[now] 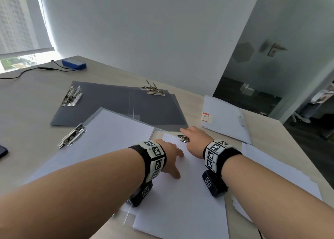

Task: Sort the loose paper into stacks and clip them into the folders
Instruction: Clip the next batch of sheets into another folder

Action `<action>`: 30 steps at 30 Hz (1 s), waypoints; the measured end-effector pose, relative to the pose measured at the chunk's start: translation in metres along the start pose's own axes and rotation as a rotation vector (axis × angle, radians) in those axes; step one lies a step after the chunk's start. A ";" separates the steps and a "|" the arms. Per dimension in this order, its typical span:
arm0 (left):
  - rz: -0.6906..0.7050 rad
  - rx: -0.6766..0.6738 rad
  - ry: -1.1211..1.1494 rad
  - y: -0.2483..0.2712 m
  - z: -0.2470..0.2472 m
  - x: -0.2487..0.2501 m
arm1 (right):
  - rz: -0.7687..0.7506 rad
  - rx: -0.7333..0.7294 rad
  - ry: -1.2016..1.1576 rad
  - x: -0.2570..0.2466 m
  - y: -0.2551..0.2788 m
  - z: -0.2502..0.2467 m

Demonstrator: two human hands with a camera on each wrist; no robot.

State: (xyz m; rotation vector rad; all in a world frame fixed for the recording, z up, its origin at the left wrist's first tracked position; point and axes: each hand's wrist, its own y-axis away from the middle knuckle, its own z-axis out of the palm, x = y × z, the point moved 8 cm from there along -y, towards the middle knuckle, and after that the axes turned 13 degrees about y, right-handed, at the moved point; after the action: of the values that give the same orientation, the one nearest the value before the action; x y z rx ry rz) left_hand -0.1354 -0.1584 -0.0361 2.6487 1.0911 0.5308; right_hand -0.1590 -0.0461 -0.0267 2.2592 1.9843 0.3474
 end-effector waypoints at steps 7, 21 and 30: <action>0.011 0.014 -0.001 -0.002 0.001 -0.002 | -0.026 -0.098 0.230 -0.016 -0.017 0.016; -0.072 -0.069 0.032 0.001 0.007 -0.008 | 0.144 -0.007 -0.396 0.023 0.042 0.029; -0.093 -0.050 0.043 0.005 0.003 -0.003 | 0.338 0.183 -0.849 0.062 0.129 0.044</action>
State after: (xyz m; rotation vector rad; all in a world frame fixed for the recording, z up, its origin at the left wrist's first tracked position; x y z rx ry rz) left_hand -0.1329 -0.1643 -0.0382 2.5403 1.1904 0.5914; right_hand -0.0166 0.0000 -0.0334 2.2617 1.2350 -0.6886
